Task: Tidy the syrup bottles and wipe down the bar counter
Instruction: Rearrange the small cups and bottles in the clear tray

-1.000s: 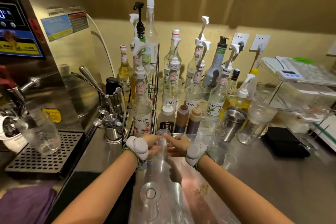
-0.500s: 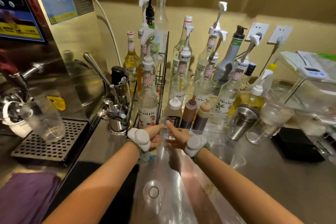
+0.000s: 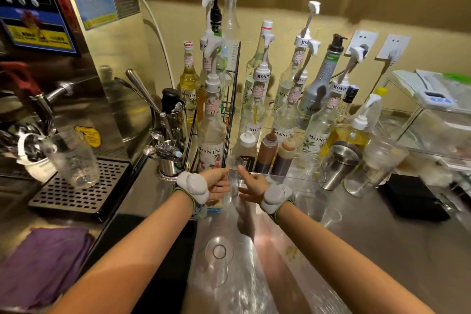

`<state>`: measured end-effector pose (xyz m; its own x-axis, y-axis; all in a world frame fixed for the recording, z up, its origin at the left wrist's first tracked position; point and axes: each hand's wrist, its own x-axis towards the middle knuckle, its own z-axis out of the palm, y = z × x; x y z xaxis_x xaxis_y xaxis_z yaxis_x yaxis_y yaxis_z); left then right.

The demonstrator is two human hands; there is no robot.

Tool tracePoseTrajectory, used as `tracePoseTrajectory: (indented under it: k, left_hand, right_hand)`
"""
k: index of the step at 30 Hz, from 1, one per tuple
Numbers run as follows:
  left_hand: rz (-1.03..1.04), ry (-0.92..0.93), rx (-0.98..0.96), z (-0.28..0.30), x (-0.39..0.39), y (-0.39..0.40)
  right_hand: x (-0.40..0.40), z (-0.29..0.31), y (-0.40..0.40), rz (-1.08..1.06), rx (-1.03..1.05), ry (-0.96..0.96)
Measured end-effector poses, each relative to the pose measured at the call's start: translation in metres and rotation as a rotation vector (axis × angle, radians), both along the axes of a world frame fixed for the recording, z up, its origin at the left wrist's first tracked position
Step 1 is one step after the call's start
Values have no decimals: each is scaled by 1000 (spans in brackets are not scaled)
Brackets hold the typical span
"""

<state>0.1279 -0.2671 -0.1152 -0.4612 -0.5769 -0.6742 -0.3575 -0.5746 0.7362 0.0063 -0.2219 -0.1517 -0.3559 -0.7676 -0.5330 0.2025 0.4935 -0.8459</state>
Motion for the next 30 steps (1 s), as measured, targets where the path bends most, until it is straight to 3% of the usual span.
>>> tracePoseTrajectory:
  k: [5, 9, 13, 22, 30]
  left_hand:
    - [-22, 92, 76, -1, 11, 18]
    - [-6, -27, -48, 8, 22, 48]
    - [21, 12, -30, 10, 36, 70]
    - [-71, -99, -162, 9, 62, 112]
    - [-41, -97, -74, 6, 81, 131]
  right_hand:
    - [6, 3, 21, -14, 11, 41]
    - [21, 0, 47, 33, 34, 75]
    - [37, -1, 69, 40, 54, 96]
    - [65, -6, 106, 106, 92, 136]
    - [81, -3, 130, 115, 97, 74]
